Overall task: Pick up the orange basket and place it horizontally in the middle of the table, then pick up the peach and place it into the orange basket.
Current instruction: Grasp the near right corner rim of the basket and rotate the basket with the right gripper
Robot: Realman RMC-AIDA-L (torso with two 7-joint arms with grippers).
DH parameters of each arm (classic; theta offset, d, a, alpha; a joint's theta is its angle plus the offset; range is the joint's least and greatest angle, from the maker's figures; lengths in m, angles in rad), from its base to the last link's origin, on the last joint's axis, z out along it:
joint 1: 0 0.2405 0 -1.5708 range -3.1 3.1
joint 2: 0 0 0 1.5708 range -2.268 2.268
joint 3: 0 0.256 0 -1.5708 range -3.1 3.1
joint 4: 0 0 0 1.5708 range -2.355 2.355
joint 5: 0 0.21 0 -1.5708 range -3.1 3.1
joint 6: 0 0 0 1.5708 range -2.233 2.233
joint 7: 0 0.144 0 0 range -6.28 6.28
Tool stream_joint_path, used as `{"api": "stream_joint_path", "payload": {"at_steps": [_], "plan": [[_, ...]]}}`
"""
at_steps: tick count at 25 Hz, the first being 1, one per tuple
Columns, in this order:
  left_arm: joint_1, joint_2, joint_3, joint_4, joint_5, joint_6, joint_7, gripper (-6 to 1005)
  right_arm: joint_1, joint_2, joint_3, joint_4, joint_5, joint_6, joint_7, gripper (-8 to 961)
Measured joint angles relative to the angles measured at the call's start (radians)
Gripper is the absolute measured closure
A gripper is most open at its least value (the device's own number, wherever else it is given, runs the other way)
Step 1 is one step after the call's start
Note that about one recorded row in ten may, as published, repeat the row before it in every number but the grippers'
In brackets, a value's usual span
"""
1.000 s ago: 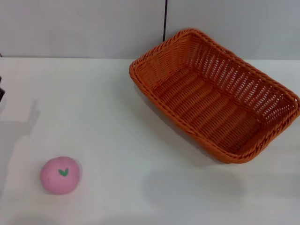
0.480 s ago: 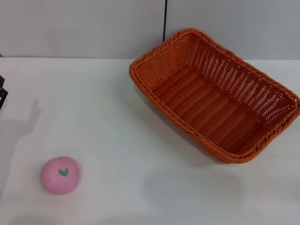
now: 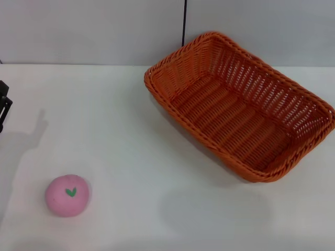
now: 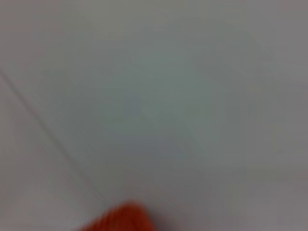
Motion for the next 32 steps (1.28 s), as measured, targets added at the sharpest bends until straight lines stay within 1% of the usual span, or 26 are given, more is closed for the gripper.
{"api": "stream_joint_path", "payload": {"at_steps": [2,3,4,6,7,8,9,12,13,14,17,18,19,22,23,24,27,29,30,32], "plan": [[0.005,-0.001,0.002,0.0,0.0,0.0,-0.001,175,0.078,-0.029,-0.008,-0.012,-0.125,-0.054,0.064,156],[0.01,-0.002,0.008,0.0,0.0,-0.001,-0.002,175,0.161,-0.056,-0.028,-0.001,-0.242,-0.099,0.112,156],[0.01,-0.002,0.008,0.0,0.0,-0.001,-0.002,175,0.161,-0.056,-0.028,-0.001,-0.242,-0.099,0.112,156],[0.011,-0.002,0.009,0.0,0.0,-0.002,-0.003,176,0.22,-0.072,-0.074,0.016,-0.337,-0.121,0.144,156],[0.018,-0.001,0.012,0.0,0.0,-0.006,-0.016,176,0.244,-0.077,-0.106,0.029,-0.379,-0.129,0.162,156],[0.02,-0.001,0.013,0.0,0.0,-0.006,-0.02,176,0.282,-0.08,-0.173,0.061,-0.427,-0.13,0.19,156],[0.02,-0.001,0.013,0.0,0.0,-0.006,-0.02,176,0.282,-0.08,-0.173,0.061,-0.427,-0.13,0.19,156],[0.023,-0.001,0.015,0.0,0.0,-0.006,-0.026,176,0.311,-0.081,-0.257,0.124,-0.44,-0.104,0.229,156],[0.023,-0.001,0.015,0.0,0.0,-0.006,-0.026,176,0.324,-0.077,-0.302,0.168,-0.441,-0.067,0.247,156],[0.029,-0.001,0.021,0.0,0.0,-0.006,-0.029,176,0.324,-0.077,-0.302,0.168,-0.441,-0.067,0.247,156],[0.032,-0.001,0.024,0.0,0.0,-0.006,-0.029,177,0.326,-0.066,-0.356,0.201,-0.445,-0.002,0.262,156],[0.037,0.0,0.024,-0.001,0.0,-0.009,-0.029,177,0.322,-0.059,-0.381,0.208,-0.446,0.035,0.27,156],[0.037,0.0,0.024,-0.001,0.0,-0.009,-0.029,177,0.322,-0.059,-0.381,0.208,-0.446,0.035,0.27,156],[0.037,0.0,0.024,-0.002,0.0,-0.01,-0.029,177,0.314,-0.049,-0.392,0.219,-0.448,0.088,0.273,157],[0.037,0.0,0.026,-0.002,0.0,-0.01,-0.029,177,0.312,-0.046,-0.393,0.241,-0.448,0.12,0.265,157],[0.037,0.0,0.026,-0.002,0.0,-0.01,-0.029,177,0.312,-0.046,-0.393,0.241,-0.448,0.12,0.265,157],[0.033,0.0,0.029,-0.002,0.0,-0.011,-0.029,178,0.312,-0.043,-0.393,0.295,-0.434,0.169,0.243,157],[0.03,0.0,0.033,-0.004,0.0,-0.011,-0.03,178,0.315,-0.033,-0.394,0.346,-0.413,0.207,0.218,157],[0.03,0.0,0.034,-0.007,0.0,-0.011,-0.03,178,0.315,-0.033,-0.394,0.346,-0.413,0.207,0.218,157],[0.03,0.001,0.035,-0.012,0.0,-0.009,-0.03,178,0.316,-0.022,-0.394,0.357,-0.408,0.235,0.205,157]]}}
